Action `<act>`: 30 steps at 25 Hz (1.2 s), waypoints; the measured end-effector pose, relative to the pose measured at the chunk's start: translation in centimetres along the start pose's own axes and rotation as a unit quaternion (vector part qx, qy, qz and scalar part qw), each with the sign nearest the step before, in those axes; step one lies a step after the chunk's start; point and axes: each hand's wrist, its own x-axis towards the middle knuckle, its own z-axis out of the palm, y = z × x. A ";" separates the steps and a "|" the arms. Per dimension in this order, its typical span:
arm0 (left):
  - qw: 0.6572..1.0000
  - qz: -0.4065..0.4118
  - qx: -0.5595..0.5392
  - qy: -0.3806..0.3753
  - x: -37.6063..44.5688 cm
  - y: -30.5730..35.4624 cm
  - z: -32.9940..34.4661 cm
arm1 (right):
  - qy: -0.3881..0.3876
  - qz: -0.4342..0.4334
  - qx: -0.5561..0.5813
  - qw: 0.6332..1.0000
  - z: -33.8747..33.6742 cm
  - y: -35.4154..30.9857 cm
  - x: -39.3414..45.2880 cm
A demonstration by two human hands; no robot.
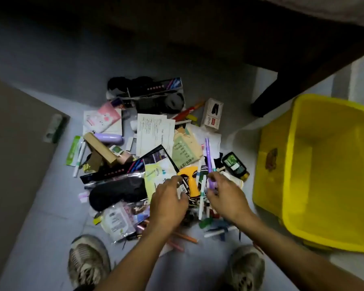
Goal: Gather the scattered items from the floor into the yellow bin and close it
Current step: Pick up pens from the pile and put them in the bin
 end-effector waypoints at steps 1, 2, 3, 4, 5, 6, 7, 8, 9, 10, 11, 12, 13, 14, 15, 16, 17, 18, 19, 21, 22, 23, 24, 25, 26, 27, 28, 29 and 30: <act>1.000 0.023 0.002 0.015 1.3 0.0 1.4 | 0.053 0.001 -0.006 0.999 0.6 1.2 1.5; 0.999 0.040 0.007 0.028 2.5 0.2 2.8 | 0.101 0.015 -0.004 0.995 1.1 2.3 2.6; 0.997 0.065 0.033 0.040 4.0 0.5 4.4 | 0.131 0.027 -0.011 0.991 1.7 3.6 3.9; 0.995 0.069 0.058 0.042 5.1 1.2 5.6 | 0.137 0.049 -0.018 0.989 2.2 4.4 4.9; 0.992 0.070 0.090 0.049 6.2 1.5 6.7 | 0.128 0.057 -0.028 0.990 2.9 5.0 5.7; 0.990 0.059 0.122 0.050 6.9 1.7 7.7 | 0.115 0.059 -0.044 0.991 3.7 5.4 6.0; 0.986 0.049 0.149 0.059 7.4 1.7 8.4 | 0.115 0.053 -0.065 0.990 4.3 5.7 6.3; 0.985 0.042 0.159 0.059 7.8 1.8 8.7 | 0.118 0.048 -0.079 0.989 4.6 6.0 6.5; 0.985 0.048 0.153 0.068 8.0 1.8 9.1 | 0.131 0.044 -0.086 0.987 4.8 6.2 6.9; 0.987 0.051 0.133 0.069 8.3 1.9 9.2 | 0.146 0.046 -0.085 0.985 4.7 6.2 7.2; 0.991 0.054 0.095 0.074 8.3 1.9 9.1 | 0.156 0.046 -0.078 0.984 4.7 6.2 7.3; 0.995 0.050 0.041 0.076 7.9 1.8 9.0 | 0.160 0.047 -0.075 0.983 4.7 6.0 7.1; 0.995 0.044 -0.032 0.086 7.6 1.9 8.6 | 0.162 0.048 -0.071 0.983 4.6 5.8 6.9; 0.988 0.036 -0.114 0.094 7.3 2.0 8.3 | 0.161 0.047 -0.054 0.984 4.4 5.6 6.6; 0.977 0.027 -0.186 0.099 6.7 2.1 7.9 | 0.159 0.043 -0.017 0.986 4.0 5.4 6.1; 0.968 0.019 -0.229 0.103 6.1 2.1 7.6 | 0.167 0.034 0.029 0.985 3.7 5.3 5.6; 0.966 0.016 -0.235 0.102 5.3 1.8 7.4 | 0.187 0.024 0.071 0.979 3.7 5.2 4.9; 0.974 0.006 -0.209 0.090 4.5 1.3 7.5 | 0.209 0.025 0.118 0.970 3.6 5.1 4.1; 0.987 -0.004 -0.146 0.073 3.7 0.6 8.0 | 0.222 0.034 0.177 0.958 3.7 5.2 3.2; 1.000 -0.017 -0.008 0.025 1.8 -0.4 9.4 | 0.206 0.042 0.286 0.935 4.7 5.6 1.0; 0.999 -0.009 0.038 0.013 1.1 -0.6 10.1 | 0.180 0.054 0.299 0.936 5.6 5.9 0.1; 0.997 0.004 0.075 0.005 0.8 -0.6 10.7 | 0.147 0.074 0.278 0.947 6.7 6.5 -0.6; 0.994 0.024 0.105 0.002 0.8 -0.5 11.2 | 0.119 0.098 0.238 0.959 7.8 7.1 -1.2; 0.989 0.049 0.136 0.000 0.9 -0.2 11.6 | 0.101 0.117 0.190 0.969 8.6 7.7 -1.6; 0.985 0.068 0.161 -0.007 1.0 -0.2 11.9 | 0.089 0.128 0.147 0.977 9.3 8.0 -1.9; 0.982 0.078 0.173 -0.017 1.0 -0.4 12.1 | 0.080 0.128 0.118 0.982 9.9 8.2 -2.0; 0.981 0.077 0.174 -0.028 0.8 -0.5 12.2 | 0.077 0.121 0.103 0.984 10.3 8.3 -1.9; 0.983 0.070 0.167 -0.034 0.6 -0.7 12.3 | 0.079 0.114 0.099 0.985 10.6 8.3 -1.6; 0.986 0.058 0.153 -0.031 0.4 -1.0 12.3 | 0.085 0.109 0.107 0.985 10.8 8.2 -1.2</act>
